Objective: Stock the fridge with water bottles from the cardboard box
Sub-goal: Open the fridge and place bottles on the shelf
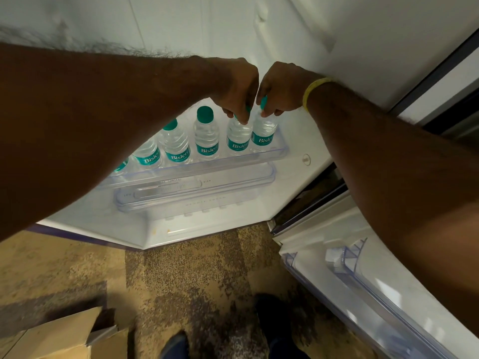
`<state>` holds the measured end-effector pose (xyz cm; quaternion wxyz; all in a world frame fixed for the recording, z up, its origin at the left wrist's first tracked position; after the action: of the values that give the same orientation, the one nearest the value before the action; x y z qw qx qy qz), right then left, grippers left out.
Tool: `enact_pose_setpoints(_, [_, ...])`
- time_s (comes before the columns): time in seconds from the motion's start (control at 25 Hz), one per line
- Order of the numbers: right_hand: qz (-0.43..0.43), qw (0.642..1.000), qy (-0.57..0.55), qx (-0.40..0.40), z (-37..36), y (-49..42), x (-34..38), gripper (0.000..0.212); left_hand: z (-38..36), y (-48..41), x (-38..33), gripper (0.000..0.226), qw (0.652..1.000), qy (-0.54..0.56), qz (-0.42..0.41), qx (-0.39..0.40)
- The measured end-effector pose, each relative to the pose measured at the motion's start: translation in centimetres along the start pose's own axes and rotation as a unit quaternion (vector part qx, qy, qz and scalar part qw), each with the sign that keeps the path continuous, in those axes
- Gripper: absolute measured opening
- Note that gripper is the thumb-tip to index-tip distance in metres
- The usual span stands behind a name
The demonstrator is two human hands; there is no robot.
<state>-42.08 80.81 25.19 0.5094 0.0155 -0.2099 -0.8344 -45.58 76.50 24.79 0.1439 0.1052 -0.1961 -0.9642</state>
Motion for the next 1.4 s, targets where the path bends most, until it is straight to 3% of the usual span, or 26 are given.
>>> enact_pose_setpoints(0.16, [-0.010, 1.000, 0.001, 0.002, -0.2, 0.4, -0.5, 0.042, -0.3, 0.4, 0.9, 0.036, 1.000, 0.005, 0.006, 0.017])
enact_pose_setpoints(0.32, [-0.034, 0.999, -0.010, 0.016, 0.0, 0.7, -1.1, 0.030, -0.3, 0.1, 1.1, 0.039, 1.000, -0.004, -0.002, 0.014])
enact_pose_setpoints(0.44, [-0.014, 0.999, 0.035, 0.006, -0.3, 0.5, -0.5, 0.043, -0.4, -0.1, 0.8, 0.043, 1.000, -0.016, -0.010, 0.011])
enact_pose_setpoints(0.64, [-0.033, 0.999, -0.006, -0.004, -0.4, 0.4, -0.9, 0.052, 0.0, 0.7, 1.2, 0.061, 0.999, -0.033, 0.003, 0.029])
enact_pose_setpoints(0.88, [-0.005, 0.990, -0.072, -0.121, 0.8, 1.6, -0.9, 0.057, 3.3, 4.5, 4.8, 0.060, 0.990, -0.016, 0.045, -0.134])
enact_pose_setpoints(1.12, [0.048, 0.971, -0.009, -0.233, 1.1, 5.3, 1.7, 0.079, 2.2, 9.3, 4.7, 0.086, 0.970, -0.067, 0.071, -0.224])
enact_pose_setpoints(1.28, [0.078, 0.958, -0.016, -0.276, -0.8, 8.1, 3.6, 0.079, 1.2, 14.0, 2.0, 0.089, 0.949, -0.065, 0.093, -0.294])
enact_pose_setpoints(1.4, [0.126, 0.946, -0.004, -0.297, -3.4, 10.6, 5.6, 0.082, -2.6, 17.6, 0.3, 0.088, 0.943, -0.070, 0.116, -0.304])
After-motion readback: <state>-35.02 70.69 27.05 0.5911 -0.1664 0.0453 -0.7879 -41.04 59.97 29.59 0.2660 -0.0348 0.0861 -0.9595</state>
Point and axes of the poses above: each hand's wrist, its own y-axis away from the middle knuckle, its own z-axis out of the back of the hand, x = y × z, the point moved 10 cm from there along -y, towards the middle knuckle, and after that the axes turned 3 degrees about -y, right-handed, at the moved point
